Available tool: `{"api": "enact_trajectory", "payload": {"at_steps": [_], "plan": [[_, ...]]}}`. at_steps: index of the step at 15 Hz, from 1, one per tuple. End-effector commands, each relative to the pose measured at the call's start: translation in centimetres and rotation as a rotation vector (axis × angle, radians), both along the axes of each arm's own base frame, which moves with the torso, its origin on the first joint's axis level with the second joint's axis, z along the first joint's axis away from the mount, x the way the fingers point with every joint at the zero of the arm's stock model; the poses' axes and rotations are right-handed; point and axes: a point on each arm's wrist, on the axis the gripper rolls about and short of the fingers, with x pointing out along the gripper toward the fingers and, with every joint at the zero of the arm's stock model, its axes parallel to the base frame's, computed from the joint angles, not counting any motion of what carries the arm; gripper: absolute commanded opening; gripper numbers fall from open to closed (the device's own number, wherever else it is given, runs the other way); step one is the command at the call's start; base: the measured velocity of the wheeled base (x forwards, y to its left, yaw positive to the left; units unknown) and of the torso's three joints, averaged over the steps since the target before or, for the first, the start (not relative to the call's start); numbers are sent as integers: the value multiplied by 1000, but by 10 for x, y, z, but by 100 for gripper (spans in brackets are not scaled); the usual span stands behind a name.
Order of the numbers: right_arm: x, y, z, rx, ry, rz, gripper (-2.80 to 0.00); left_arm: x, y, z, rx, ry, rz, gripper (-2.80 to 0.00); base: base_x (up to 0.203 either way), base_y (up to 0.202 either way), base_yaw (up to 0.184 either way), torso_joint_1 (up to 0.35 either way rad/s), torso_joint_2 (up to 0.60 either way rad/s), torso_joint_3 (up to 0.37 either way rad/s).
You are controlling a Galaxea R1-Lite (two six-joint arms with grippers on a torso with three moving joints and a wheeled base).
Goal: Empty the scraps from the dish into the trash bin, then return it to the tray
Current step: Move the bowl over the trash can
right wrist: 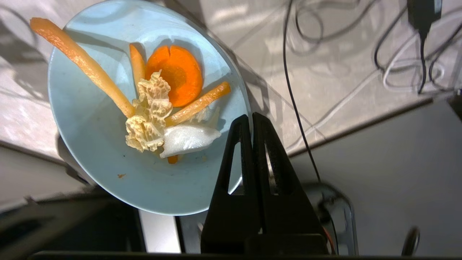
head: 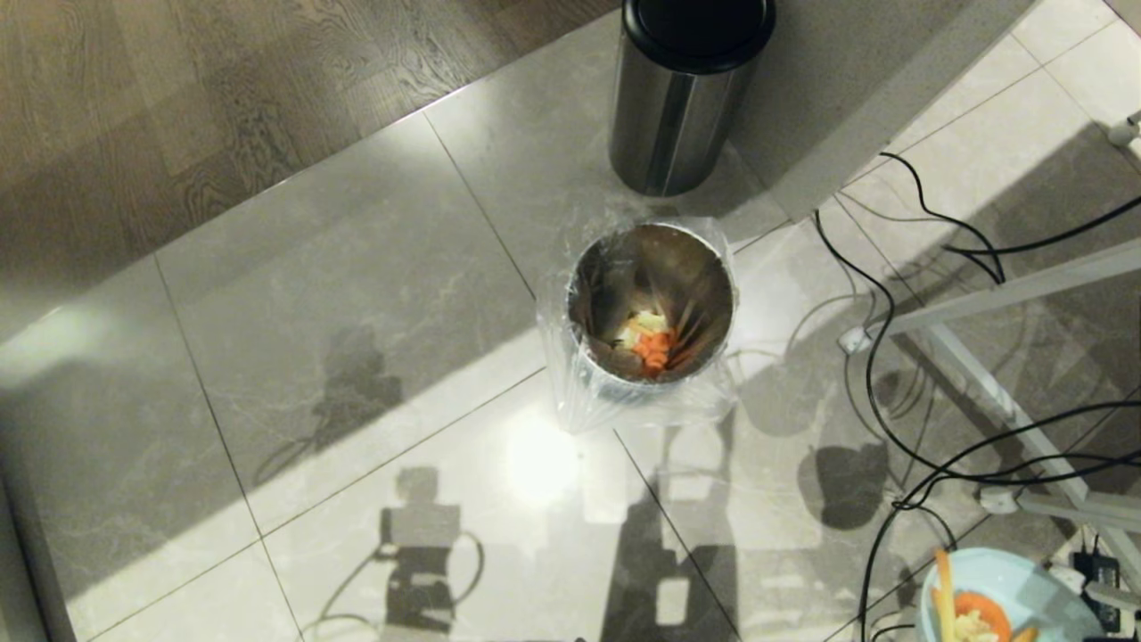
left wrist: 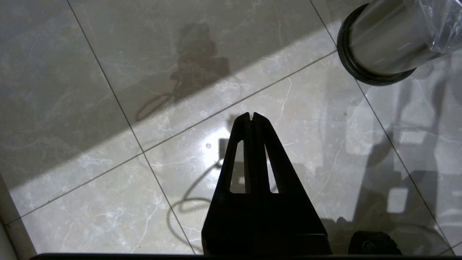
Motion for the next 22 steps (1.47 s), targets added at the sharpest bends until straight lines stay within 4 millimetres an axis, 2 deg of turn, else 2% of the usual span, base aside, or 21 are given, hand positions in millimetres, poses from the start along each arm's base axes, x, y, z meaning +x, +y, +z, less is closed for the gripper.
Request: {"api": "enact_trajectory", "payload": {"at_steps": [1,6,10,13,19,22], "plan": [[30,5,15,-2,12,0,-280,0,0,0,-1,0,1,-280,0,0,0,0,0,0],[105,15,65,-51,-94,-55,-280,0,0,0,-1,0,1,-280,0,0,0,0,0,0],[149,35,110,-86,-250,-70,-280,0,0,0,-1,0,1,-280,0,0,0,0,0,0],[161,56,136,-84,-344,-36,-280,0,0,0,-1,0,3,-280,0,0,0,0,0,0],[165,82,152,-173,-426,-19,-280,0,0,0,-1,0,1,-280,0,0,0,0,0,0],[173,107,162,-202,-484,14,-280,0,0,0,-1,0,1,-280,0,0,0,0,0,0]]}}
